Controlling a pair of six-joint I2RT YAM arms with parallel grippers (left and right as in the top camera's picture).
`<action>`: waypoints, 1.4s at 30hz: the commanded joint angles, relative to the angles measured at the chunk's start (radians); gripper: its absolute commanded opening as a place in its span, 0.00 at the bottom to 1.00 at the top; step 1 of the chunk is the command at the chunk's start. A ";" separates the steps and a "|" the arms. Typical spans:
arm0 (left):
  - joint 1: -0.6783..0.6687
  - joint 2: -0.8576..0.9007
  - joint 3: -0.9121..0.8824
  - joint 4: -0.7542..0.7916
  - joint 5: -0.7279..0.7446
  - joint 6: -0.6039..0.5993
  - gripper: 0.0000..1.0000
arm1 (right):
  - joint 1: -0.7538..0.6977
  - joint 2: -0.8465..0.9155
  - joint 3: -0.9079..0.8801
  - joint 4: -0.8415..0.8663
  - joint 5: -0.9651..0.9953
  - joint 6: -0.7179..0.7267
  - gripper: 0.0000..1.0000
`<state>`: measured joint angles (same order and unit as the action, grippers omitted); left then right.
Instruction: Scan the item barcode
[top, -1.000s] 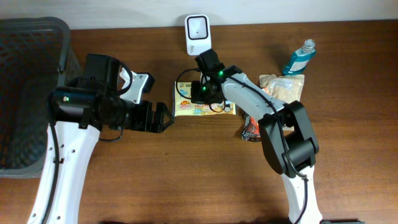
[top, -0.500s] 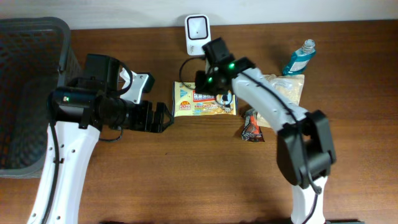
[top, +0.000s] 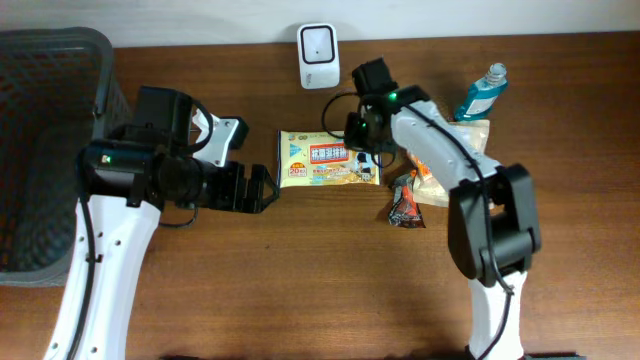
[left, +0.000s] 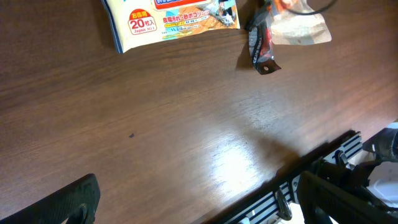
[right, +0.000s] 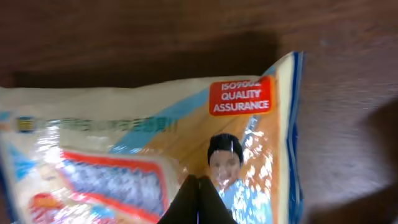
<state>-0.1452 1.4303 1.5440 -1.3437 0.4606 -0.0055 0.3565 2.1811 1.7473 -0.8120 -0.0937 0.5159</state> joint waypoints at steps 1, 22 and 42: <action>0.003 -0.004 0.010 -0.001 0.013 -0.006 0.99 | 0.008 0.072 -0.017 0.000 0.032 -0.002 0.04; 0.003 -0.004 0.010 -0.001 0.013 -0.006 0.99 | 0.097 -0.143 -0.015 0.092 -0.018 0.039 0.04; 0.003 -0.004 0.010 -0.001 0.013 -0.006 0.99 | 0.146 0.057 -0.014 0.153 0.000 0.042 0.04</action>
<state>-0.1452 1.4303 1.5440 -1.3437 0.4610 -0.0055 0.5030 2.2612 1.7355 -0.6403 -0.1059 0.5503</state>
